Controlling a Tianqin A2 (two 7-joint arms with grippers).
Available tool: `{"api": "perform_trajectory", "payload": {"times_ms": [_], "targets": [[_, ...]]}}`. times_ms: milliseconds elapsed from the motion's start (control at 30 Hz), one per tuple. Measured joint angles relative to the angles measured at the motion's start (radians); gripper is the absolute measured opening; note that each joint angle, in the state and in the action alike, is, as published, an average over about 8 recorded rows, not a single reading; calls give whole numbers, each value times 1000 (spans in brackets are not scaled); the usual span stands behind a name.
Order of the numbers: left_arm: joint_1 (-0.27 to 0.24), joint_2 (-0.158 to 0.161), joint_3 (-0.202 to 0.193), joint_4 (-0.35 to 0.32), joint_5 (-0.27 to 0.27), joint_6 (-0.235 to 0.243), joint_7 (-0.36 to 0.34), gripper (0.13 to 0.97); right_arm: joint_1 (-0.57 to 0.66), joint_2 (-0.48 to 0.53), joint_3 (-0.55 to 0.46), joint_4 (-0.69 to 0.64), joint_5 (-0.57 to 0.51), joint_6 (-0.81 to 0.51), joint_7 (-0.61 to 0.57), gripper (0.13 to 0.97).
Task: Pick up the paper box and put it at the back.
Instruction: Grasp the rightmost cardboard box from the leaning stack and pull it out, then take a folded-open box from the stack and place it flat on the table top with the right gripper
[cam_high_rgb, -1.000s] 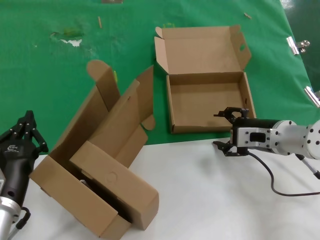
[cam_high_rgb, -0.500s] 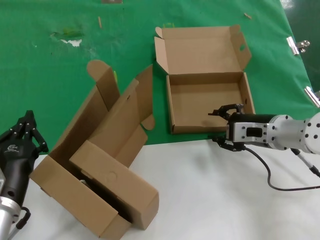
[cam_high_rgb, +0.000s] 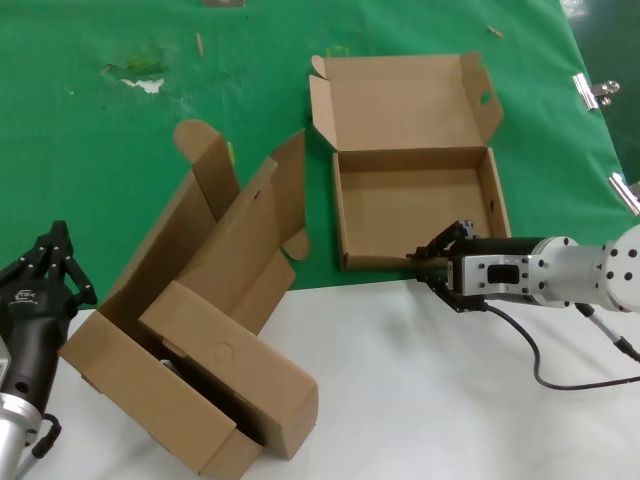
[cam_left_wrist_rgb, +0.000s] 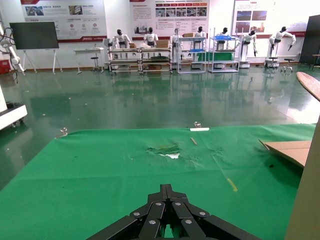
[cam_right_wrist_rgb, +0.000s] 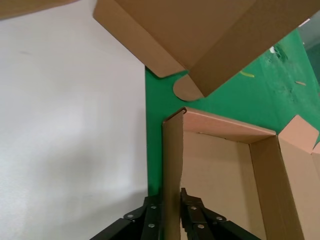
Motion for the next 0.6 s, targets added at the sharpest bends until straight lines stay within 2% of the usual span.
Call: {"api": "perform_trajectory", "payload": {"times_ms": [100,400,600], "targets": [[0,0,0,0,0,0,0,140,0,7,-2,10,4,-13,-2,210],[0,0,0,0,0,0,0,140,7,39,-1,45,13,-52,-7,146],[0,0,0,0,0,0,0,140,8,55,-6,66,5,-69,-4,144]]}}
